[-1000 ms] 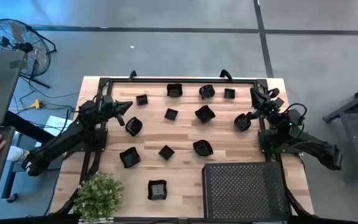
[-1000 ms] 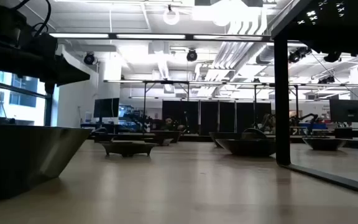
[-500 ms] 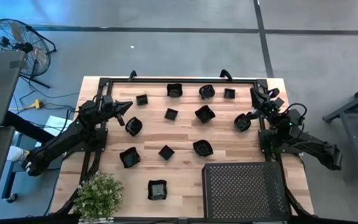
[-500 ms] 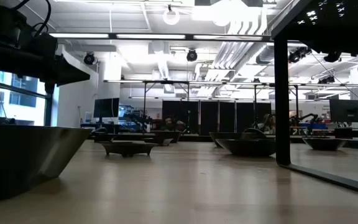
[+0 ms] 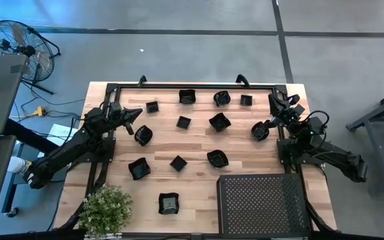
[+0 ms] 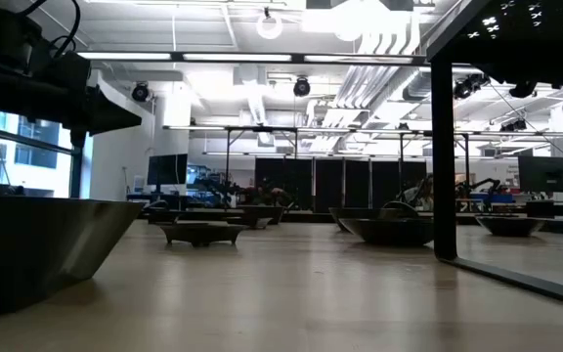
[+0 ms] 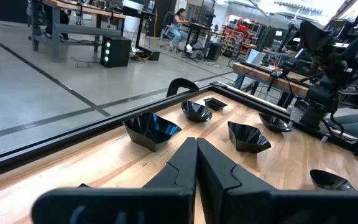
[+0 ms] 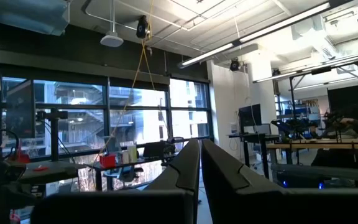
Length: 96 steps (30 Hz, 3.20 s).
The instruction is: Pick & Place Mini shaped plates
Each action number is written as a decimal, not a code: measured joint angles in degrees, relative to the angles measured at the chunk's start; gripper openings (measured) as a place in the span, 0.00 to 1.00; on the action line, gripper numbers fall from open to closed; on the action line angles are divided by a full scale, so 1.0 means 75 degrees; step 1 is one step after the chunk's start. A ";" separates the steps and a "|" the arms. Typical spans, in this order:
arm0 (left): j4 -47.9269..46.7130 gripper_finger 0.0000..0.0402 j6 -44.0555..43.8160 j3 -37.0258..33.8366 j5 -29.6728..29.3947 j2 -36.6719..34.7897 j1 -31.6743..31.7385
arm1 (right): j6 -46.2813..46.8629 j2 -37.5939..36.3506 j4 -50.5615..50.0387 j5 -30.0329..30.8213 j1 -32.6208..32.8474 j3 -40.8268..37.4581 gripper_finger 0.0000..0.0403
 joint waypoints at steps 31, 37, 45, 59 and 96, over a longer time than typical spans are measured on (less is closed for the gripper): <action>0.0000 0.00 0.0000 -0.0001 0.0003 -0.0003 0.0003 | 0.0000 0.0000 -0.0003 0.0000 0.0000 0.0000 0.03; 0.0000 0.00 0.0000 0.0000 0.0000 -0.0003 0.0003 | 0.0000 0.0002 -0.0003 0.0000 -0.0001 0.0001 0.03; 0.0000 0.00 0.0000 0.0000 0.0000 -0.0003 0.0000 | 0.1282 0.0003 0.0000 -0.0137 0.0003 0.0003 0.03; 0.0000 0.00 0.0003 0.0000 0.0003 0.0000 0.0002 | 0.2486 0.1168 -0.2765 -0.0671 0.0023 0.1822 0.00; 0.0006 0.00 -0.1212 0.0000 0.0056 0.0011 0.0000 | 0.2700 0.9238 -1.1990 -0.2056 -0.2340 0.5820 0.01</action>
